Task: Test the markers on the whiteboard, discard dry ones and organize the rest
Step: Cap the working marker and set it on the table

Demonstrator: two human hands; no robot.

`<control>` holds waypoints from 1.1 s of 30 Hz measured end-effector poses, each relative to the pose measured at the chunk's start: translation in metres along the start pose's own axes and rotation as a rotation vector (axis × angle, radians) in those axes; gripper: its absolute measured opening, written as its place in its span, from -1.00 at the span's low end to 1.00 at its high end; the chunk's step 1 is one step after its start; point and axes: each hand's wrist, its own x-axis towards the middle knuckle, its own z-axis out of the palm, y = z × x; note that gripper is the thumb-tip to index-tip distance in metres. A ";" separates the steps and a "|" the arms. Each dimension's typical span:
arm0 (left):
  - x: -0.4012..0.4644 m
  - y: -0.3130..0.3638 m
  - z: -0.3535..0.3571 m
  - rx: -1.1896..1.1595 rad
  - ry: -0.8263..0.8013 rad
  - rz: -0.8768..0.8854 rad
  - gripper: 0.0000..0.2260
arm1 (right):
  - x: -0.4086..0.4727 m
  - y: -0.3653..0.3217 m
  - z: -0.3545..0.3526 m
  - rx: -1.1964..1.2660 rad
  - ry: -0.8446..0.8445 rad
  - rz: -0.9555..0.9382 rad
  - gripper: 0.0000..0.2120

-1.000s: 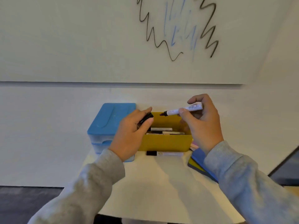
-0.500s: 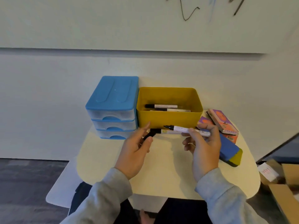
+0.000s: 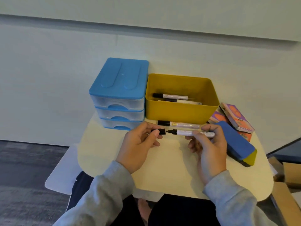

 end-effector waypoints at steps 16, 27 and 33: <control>0.001 -0.004 -0.002 0.031 0.080 0.066 -0.76 | 0.005 -0.002 0.007 -0.440 -0.295 0.016 -0.90; 0.006 -0.004 0.002 0.063 0.128 0.052 -0.71 | 0.011 0.003 0.005 -0.593 -0.372 -0.041 -0.83; 0.008 -0.007 0.004 0.044 0.163 0.050 -0.67 | 0.009 0.005 0.006 -0.615 -0.352 -0.111 -0.77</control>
